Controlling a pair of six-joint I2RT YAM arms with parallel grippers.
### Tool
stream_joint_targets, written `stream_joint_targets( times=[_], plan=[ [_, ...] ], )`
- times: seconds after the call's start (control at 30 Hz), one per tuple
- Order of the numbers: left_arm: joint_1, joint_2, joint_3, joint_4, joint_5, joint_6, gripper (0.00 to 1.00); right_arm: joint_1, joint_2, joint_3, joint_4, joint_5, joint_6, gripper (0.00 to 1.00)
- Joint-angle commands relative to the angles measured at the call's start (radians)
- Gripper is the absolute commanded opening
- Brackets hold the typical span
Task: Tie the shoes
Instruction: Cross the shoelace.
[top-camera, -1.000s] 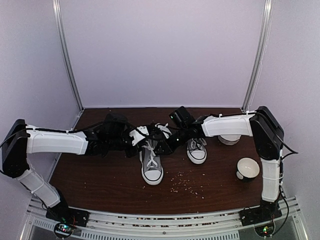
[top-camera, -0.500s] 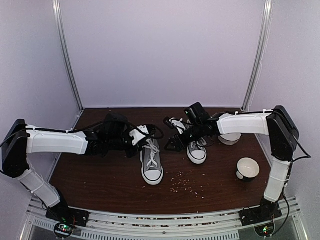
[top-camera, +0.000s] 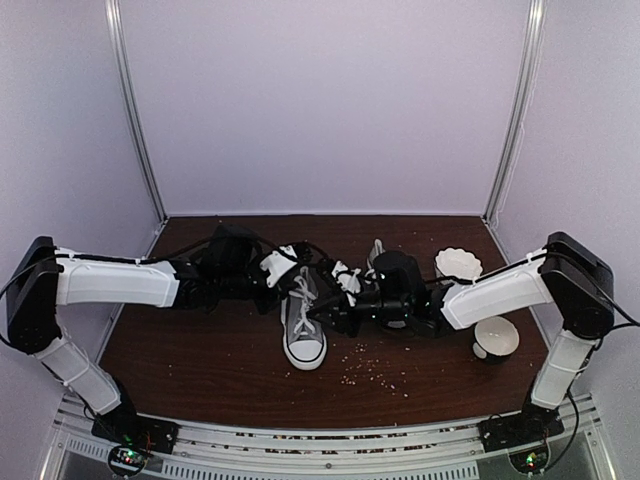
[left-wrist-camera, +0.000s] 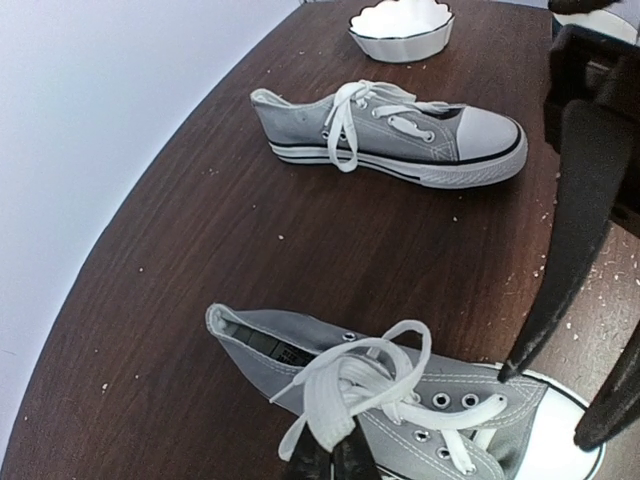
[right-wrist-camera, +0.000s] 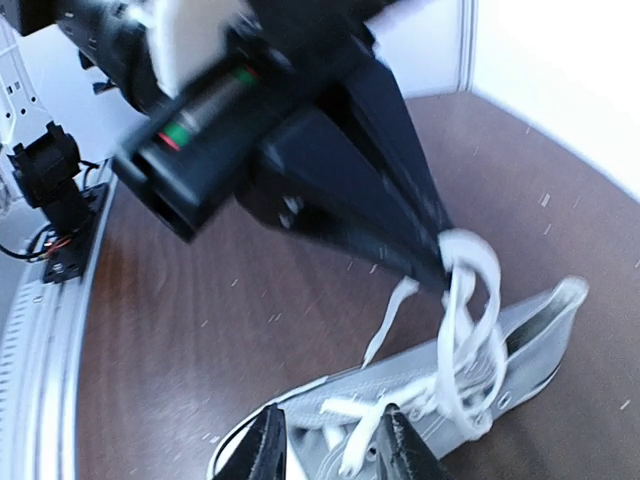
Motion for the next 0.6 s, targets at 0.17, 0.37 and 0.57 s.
stream_joint_targets(
  times=[0.17,0.37,0.57],
  plan=[
    [-0.003,0.036,0.040,0.047,0.013,-0.051,0.00,0.051,0.105,-0.036,0.357,0.343,-0.240,0.27],
    [0.004,0.050,0.059,0.039,0.023,-0.053,0.00,0.074,0.165,-0.012,0.337,0.386,-0.272,0.22],
    [0.013,0.054,0.060,0.046,0.030,-0.058,0.00,0.078,0.201,-0.009,0.356,0.412,-0.258,0.20]
  ],
)
